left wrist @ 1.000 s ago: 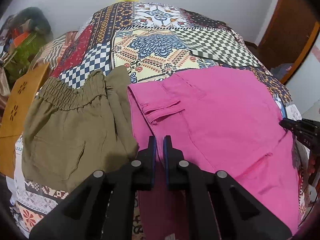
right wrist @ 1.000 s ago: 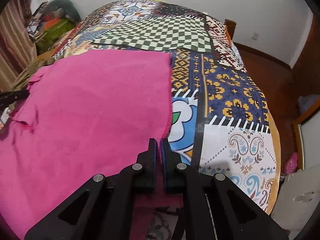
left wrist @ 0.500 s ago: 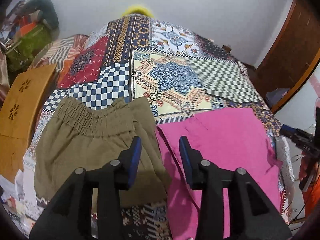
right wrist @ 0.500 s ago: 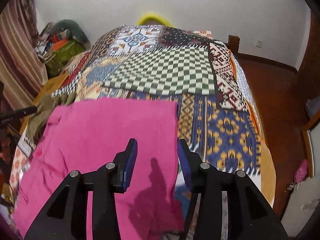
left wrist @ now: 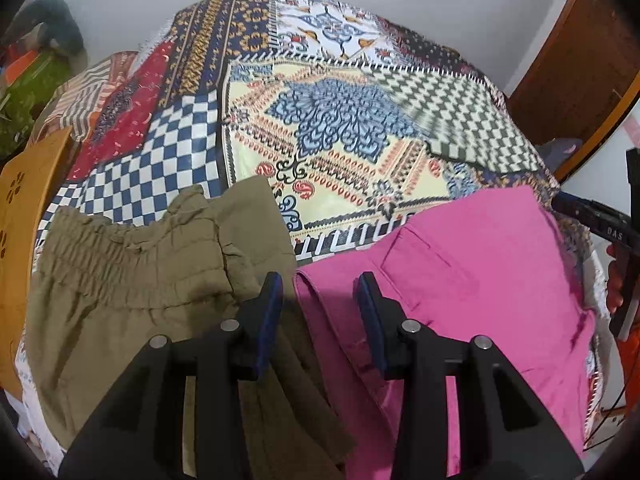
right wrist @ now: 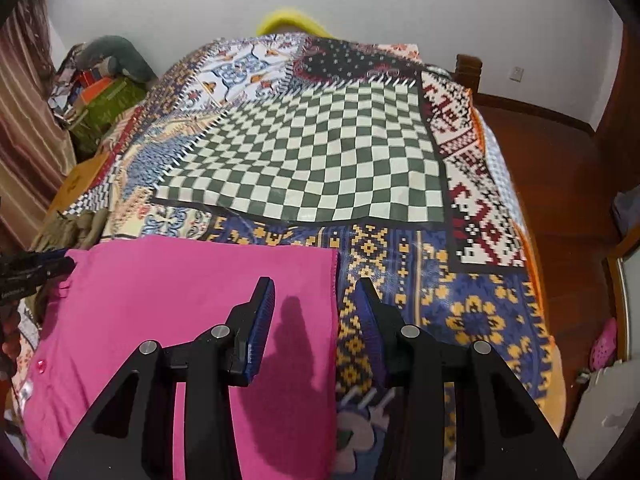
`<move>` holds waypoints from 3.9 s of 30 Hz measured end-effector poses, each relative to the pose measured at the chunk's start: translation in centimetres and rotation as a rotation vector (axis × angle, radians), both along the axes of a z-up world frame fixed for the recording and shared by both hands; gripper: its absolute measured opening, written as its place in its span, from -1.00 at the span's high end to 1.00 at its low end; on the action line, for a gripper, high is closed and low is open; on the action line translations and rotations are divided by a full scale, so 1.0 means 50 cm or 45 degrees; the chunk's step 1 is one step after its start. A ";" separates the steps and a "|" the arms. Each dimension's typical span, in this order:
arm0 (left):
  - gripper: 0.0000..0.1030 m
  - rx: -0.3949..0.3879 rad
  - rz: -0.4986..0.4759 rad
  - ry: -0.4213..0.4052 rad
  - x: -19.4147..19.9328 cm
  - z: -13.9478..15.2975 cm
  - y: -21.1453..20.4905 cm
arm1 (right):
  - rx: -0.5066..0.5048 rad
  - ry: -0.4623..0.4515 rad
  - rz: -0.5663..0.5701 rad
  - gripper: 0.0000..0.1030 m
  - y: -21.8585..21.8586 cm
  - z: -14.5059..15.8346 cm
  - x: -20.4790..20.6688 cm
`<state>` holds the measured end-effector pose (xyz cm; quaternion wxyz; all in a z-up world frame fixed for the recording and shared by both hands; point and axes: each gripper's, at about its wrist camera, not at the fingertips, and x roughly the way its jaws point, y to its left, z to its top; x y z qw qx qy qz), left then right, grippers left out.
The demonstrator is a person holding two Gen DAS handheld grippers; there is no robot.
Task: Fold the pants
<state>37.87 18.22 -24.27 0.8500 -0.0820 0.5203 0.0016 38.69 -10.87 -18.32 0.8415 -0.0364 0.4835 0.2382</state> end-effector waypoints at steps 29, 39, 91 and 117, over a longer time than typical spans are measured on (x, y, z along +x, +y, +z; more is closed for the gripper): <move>0.83 0.080 -0.022 -0.086 0.004 0.011 -0.019 | -0.009 -0.096 0.113 0.83 0.066 -0.042 0.013; 0.84 0.053 0.008 -0.169 -0.040 0.093 -0.023 | 0.081 -0.151 0.050 0.85 0.037 0.031 -0.011; 0.85 -0.128 -0.115 -0.203 -0.658 0.229 -0.188 | 0.341 -0.203 0.029 0.85 -0.150 0.203 -0.637; 0.85 -0.119 -0.137 -0.087 -0.658 0.153 -0.206 | 0.148 0.156 -0.046 0.21 -0.196 0.020 -0.690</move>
